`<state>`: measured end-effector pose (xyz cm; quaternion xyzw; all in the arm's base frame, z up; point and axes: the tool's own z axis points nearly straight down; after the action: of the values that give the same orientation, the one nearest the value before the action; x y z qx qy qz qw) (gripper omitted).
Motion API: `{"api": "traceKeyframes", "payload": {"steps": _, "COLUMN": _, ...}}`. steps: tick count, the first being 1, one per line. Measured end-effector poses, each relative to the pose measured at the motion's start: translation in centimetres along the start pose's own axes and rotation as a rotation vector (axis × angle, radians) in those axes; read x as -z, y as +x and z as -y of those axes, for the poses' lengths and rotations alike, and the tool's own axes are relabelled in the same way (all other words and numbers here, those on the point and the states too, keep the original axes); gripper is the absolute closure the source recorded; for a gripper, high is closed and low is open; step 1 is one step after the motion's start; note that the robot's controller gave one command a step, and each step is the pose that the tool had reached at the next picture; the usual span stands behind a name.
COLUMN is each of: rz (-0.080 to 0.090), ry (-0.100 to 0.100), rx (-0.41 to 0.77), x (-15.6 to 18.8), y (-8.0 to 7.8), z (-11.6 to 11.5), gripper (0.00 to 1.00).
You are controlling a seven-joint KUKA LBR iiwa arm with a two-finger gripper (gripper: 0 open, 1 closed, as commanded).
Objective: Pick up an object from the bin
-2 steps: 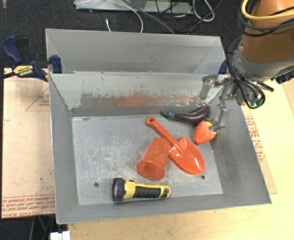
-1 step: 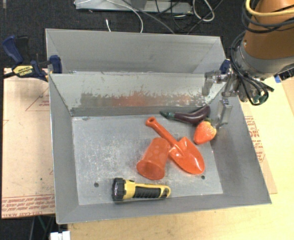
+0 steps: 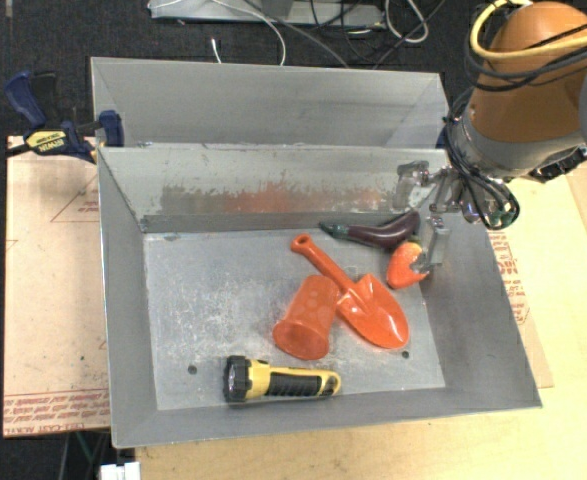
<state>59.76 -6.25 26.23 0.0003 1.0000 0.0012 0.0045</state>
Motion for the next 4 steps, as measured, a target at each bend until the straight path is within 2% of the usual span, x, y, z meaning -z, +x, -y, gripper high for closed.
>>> {"api": "traceKeyframes", "payload": {"steps": 1, "rz": 0.006, "ry": 0.000, "rx": 0.044, "x": 2.0, "y": -1.2, "z": 1.4, "gripper": 0.00}}
{"api": "traceKeyframes", "payload": {"steps": 2, "rz": 0.008, "ry": 0.001, "rx": 0.041, "x": 2.8, "y": -1.6, "z": 1.4, "gripper": 0.00}}
{"api": "traceKeyframes", "payload": {"steps": 3, "rz": 0.012, "ry": 0.002, "rx": 0.353, "x": 6.4, "y": -2.0, "z": 3.0, "gripper": 1.00}}
{"api": "traceKeyframes", "payload": {"steps": 4, "rz": 0.012, "ry": 0.002, "rx": 0.353, "x": 6.4, "y": -2.0, "z": 3.0, "gripper": 1.00}}
